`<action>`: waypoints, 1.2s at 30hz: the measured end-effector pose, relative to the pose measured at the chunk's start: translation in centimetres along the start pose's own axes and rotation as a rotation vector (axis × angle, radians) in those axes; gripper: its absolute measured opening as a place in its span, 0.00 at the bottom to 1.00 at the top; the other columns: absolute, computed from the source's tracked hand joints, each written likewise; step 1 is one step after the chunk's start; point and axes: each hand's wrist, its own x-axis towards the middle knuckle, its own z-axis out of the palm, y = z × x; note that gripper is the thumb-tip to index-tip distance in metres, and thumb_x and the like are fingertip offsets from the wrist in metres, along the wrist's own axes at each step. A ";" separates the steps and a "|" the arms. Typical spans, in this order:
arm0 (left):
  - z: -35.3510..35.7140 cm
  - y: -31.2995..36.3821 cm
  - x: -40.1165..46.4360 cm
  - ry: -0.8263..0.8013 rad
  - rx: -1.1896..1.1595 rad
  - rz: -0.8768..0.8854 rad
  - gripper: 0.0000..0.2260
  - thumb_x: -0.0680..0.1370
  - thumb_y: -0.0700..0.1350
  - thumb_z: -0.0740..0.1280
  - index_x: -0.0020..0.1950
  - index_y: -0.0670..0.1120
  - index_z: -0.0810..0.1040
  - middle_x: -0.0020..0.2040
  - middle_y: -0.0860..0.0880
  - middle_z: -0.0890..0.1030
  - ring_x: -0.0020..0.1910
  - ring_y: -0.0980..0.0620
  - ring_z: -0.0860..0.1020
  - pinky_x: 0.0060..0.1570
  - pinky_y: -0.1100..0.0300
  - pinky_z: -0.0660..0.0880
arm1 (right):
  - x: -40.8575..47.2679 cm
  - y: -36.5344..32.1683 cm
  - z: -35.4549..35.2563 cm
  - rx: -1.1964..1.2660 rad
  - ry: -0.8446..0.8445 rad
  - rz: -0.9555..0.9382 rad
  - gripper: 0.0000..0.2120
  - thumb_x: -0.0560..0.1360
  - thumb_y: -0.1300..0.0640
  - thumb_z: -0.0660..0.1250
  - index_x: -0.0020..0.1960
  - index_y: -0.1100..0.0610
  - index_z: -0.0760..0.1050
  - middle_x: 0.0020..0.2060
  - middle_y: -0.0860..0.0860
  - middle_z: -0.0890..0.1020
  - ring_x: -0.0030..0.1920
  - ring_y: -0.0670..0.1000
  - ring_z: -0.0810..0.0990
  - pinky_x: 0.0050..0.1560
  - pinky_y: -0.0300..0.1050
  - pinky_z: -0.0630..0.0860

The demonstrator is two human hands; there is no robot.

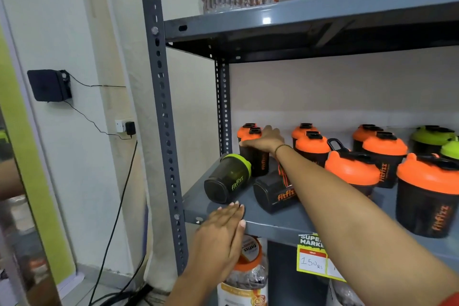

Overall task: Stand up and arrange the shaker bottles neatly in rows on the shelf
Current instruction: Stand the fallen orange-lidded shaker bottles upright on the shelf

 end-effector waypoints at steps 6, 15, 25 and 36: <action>0.5 -0.2 -0.1 0.010 -0.001 -0.008 0.29 0.78 0.63 0.37 0.73 0.57 0.64 0.71 0.58 0.69 0.70 0.61 0.65 0.72 0.62 0.57 | 0.4 0.0 -0.3 -0.074 -0.022 0.012 0.56 0.61 0.30 0.73 0.76 0.60 0.56 0.72 0.60 0.65 0.71 0.61 0.66 0.67 0.55 0.69; -0.9 -0.2 -0.5 -0.019 0.050 0.112 0.22 0.82 0.55 0.48 0.74 0.51 0.62 0.73 0.52 0.68 0.72 0.55 0.65 0.71 0.61 0.49 | -3.8 -1.8 -3.4 -0.043 0.439 -0.347 0.34 0.70 0.41 0.68 0.71 0.54 0.66 0.67 0.57 0.70 0.69 0.61 0.66 0.63 0.57 0.71; -1.8 -3.3 -1.4 0.083 0.127 -0.016 0.22 0.79 0.53 0.52 0.62 0.46 0.78 0.60 0.46 0.81 0.59 0.47 0.79 0.64 0.53 0.69 | -10.4 -3.0 -1.1 -0.763 -0.151 -0.793 0.43 0.62 0.50 0.74 0.74 0.48 0.60 0.68 0.51 0.68 0.68 0.55 0.67 0.64 0.55 0.71; -2.1 -3.8 -1.1 -0.006 0.103 -0.045 0.22 0.82 0.53 0.50 0.73 0.48 0.65 0.72 0.48 0.70 0.70 0.50 0.69 0.70 0.56 0.61 | -10.1 -3.3 2.7 -0.839 -0.175 -0.790 0.44 0.63 0.52 0.77 0.74 0.47 0.60 0.73 0.49 0.67 0.72 0.56 0.65 0.61 0.62 0.73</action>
